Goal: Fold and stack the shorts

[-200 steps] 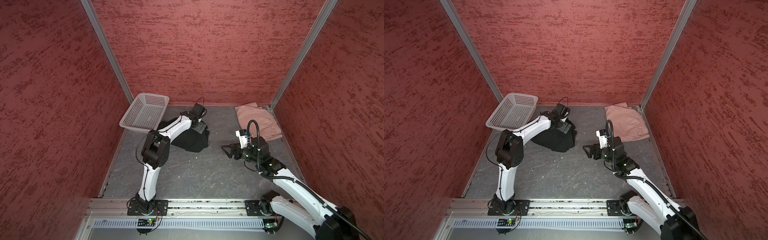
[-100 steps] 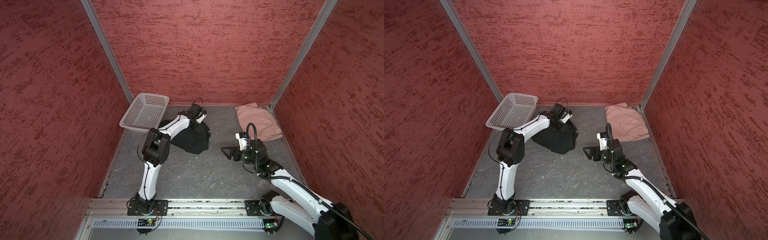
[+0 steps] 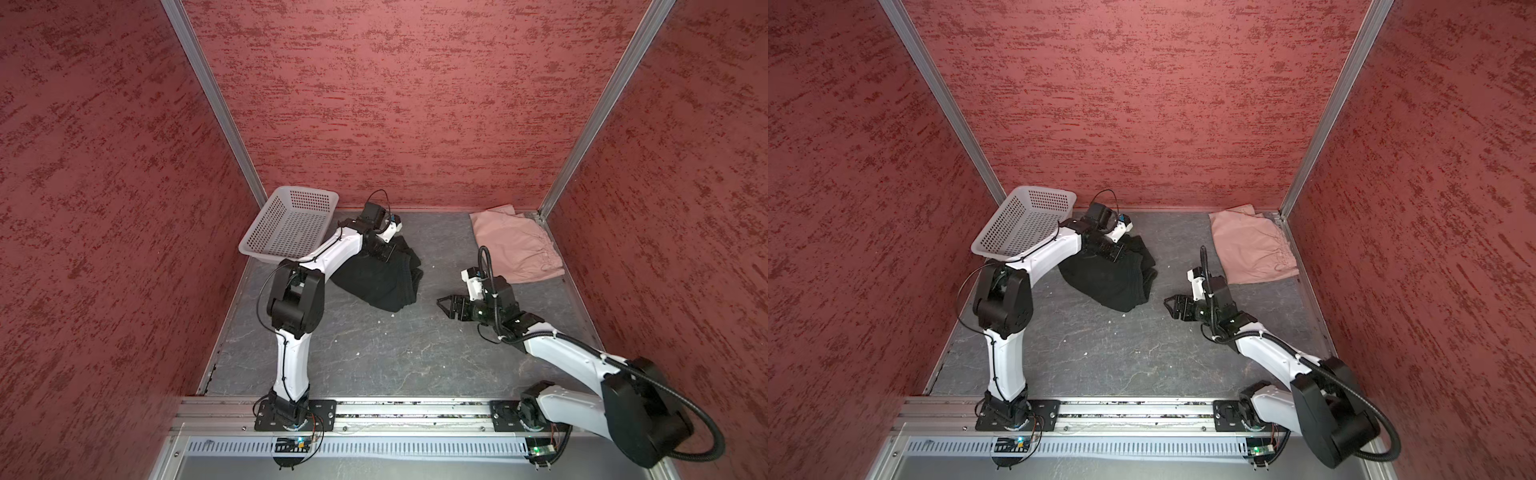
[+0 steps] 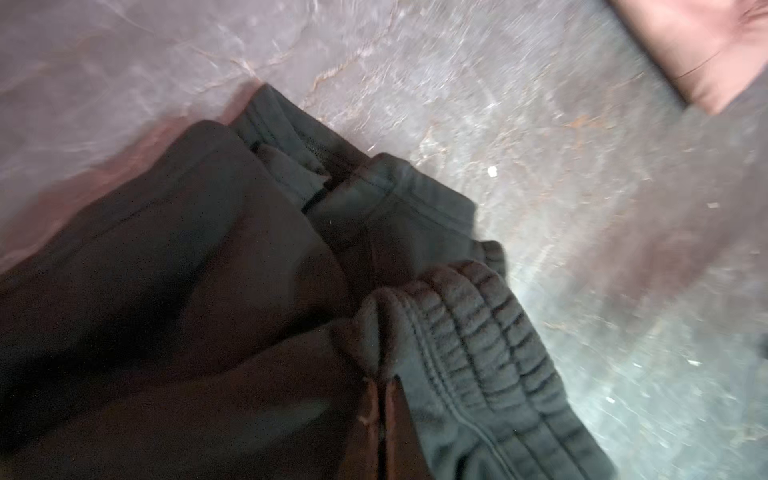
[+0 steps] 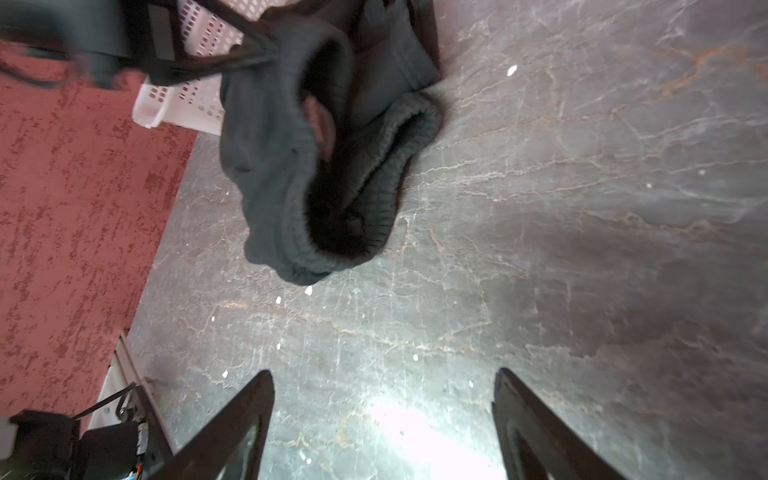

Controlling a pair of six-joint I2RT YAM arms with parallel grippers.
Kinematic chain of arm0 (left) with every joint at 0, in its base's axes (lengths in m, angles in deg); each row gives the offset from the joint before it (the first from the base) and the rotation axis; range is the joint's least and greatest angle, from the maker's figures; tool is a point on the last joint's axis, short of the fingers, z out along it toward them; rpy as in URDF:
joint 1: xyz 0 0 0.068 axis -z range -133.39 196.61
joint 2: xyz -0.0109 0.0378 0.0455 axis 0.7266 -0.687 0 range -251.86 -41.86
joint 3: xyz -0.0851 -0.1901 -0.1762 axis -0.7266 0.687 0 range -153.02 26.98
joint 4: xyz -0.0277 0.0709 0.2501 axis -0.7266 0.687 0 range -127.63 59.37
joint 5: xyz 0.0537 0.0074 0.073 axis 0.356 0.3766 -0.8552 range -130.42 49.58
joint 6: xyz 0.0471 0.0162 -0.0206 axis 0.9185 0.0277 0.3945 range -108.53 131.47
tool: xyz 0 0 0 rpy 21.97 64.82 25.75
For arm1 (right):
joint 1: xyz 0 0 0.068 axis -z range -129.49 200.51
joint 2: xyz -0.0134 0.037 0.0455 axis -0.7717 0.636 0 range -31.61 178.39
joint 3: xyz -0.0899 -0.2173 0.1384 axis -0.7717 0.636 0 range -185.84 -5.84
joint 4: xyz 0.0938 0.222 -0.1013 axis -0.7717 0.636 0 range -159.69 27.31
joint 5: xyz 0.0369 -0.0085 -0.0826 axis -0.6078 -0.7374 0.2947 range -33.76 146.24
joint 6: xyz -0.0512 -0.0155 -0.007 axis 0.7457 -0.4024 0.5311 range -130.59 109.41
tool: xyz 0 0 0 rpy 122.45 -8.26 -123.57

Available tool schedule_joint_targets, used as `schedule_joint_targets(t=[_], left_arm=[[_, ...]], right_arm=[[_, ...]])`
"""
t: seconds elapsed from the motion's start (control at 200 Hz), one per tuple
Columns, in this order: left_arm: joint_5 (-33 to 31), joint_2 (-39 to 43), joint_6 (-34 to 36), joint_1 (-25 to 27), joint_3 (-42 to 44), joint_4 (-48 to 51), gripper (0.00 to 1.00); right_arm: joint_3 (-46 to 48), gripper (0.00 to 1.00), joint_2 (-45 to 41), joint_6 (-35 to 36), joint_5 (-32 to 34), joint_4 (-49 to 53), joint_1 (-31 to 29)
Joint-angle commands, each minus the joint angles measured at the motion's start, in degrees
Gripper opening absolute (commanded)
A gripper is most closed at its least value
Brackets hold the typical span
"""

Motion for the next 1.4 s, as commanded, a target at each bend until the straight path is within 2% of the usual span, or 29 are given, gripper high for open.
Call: schedule_joint_targets(t=[0.0, 0.085, 0.24, 0.466, 0.596, 0.681, 0.822, 0.937, 1.072, 1.162, 1.393], left_arm=[[-3.3, 12.3, -3.0, 0.2, 3.0, 0.4, 0.0], [-4.8, 19.6, -5.0, 0.1, 8.7, -1.2, 0.0], [-6.2, 28.7, -7.7, 0.3, 17.3, -1.5, 0.0], [-9.9, 41.0, -13.8, 2.7, 29.6, -3.8, 0.0], [-10.4, 45.4, -16.6, 3.0, 35.4, -6.0, 0.0], [-13.0, 46.3, -17.0, 4.2, 36.4, -4.8, 0.0], [-19.8, 49.4, -18.9, 8.3, 38.4, -1.8, 0.0], [-21.1, 52.9, -21.8, 11.1, 41.6, -1.8, 0.0], [-23.1, 56.2, -25.7, 14.0, 46.1, -2.5, 0.0], [-24.8, 57.5, -27.5, 15.8, 48.3, -2.7, 0.0], [-27.5, 60.0, -28.9, 18.0, 50.1, -2.3, 0.0]], right_arm=[[-2.7, 0.75, 6.5, 1.6, -0.7, -7.8, 0.1], [-7.0, 0.67, 14.0, 5.6, -0.4, -8.4, 0.0], [-15.8, 0.66, 24.2, 11.5, 1.5, -6.5, -0.5], [-24.2, 0.68, 29.6, 16.7, 7.7, -2.2, -1.7], [-28.4, 0.69, 31.9, 24.1, 13.1, 4.7, -2.9], [-30.8, 0.71, 33.3, 22.8, 12.9, 7.1, -2.8], [-32.3, 0.75, 34.2, 16.0, 8.8, 3.5, -2.7], [-35.9, 0.76, 37.6, 12.0, 7.6, 4.2, -2.0], [-37.2, 0.76, 40.0, 7.0, 1.3, 2.0, -0.2], [-38.0, 0.76, 40.9, 5.3, -0.6, 1.7, -0.2], [-39.0, 0.73, 44.0, 3.9, -0.3, 4.3, -0.2]])
